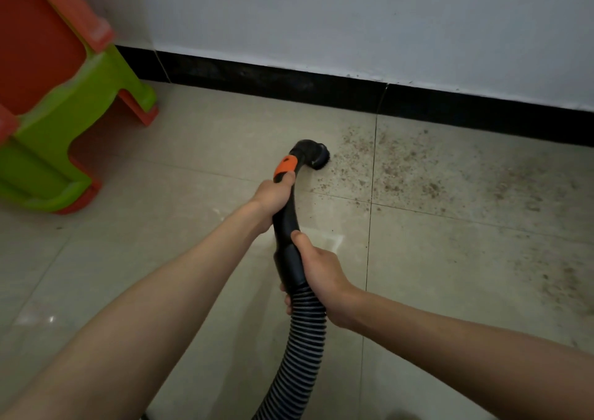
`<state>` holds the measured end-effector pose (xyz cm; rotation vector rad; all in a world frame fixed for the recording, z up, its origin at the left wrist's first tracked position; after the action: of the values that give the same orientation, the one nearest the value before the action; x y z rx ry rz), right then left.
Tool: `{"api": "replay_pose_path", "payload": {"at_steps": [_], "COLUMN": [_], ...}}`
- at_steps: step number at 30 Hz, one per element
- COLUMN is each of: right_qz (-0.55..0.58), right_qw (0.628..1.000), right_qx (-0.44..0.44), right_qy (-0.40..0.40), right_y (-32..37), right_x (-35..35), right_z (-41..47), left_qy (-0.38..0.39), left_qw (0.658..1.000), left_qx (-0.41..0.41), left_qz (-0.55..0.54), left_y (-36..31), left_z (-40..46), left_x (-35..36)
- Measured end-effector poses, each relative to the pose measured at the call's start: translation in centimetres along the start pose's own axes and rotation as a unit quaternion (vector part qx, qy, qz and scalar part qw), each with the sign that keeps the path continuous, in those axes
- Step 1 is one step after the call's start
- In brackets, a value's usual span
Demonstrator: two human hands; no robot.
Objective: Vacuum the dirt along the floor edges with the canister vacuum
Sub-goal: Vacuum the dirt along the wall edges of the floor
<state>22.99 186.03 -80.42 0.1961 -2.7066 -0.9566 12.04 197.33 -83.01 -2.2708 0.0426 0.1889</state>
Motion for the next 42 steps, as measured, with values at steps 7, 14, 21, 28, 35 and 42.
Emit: {"api": "replay_pose_path", "payload": {"at_steps": [7,14,21,28,35,42], "right_qz": [-0.051,-0.110,-0.083,-0.079,-0.144,-0.195], "right_qw": [0.996,0.988,0.996,0.997,0.984,0.975], "right_qx": [-0.006,0.010,-0.012,-0.014,0.007,0.028], "right_qy": [0.069,0.112,-0.015,0.021,0.106,0.108], "right_y": [0.3,-1.9,-3.8,-4.2,-4.1,-4.6], "right_x": [1.5,2.7,-0.3,-0.7,0.9,-0.1], "right_z": [1.7,1.2,-0.4,-1.6,-2.3,-2.9], "left_qy": [-0.108,-0.137,-0.029,-0.017,-0.094,-0.061], "left_qw": [0.994,0.987,0.996,0.998,0.990,0.997], "left_qx": [0.003,-0.026,-0.032,-0.033,-0.063,-0.039], "left_qz": [-0.016,-0.073,-0.076,-0.056,-0.088,-0.039], "left_y": [1.4,4.9,4.2,4.6,6.7,5.8], "left_z": [0.0,-2.6,-3.0,-4.0,-5.1,-5.7], "left_x": [-4.5,-6.9,-1.0,-0.7,-5.6,-3.9]}}
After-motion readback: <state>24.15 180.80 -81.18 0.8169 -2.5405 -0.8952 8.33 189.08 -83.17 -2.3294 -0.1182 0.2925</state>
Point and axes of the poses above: each hand's wrist, its own z-axis towards the middle knuckle, its own x-axis out of the palm, y = z × x, the point moved 4 cm from there along z, towards the middle knuckle, and after that the axes turned 4 degrees about y, right-handed, at the moved point
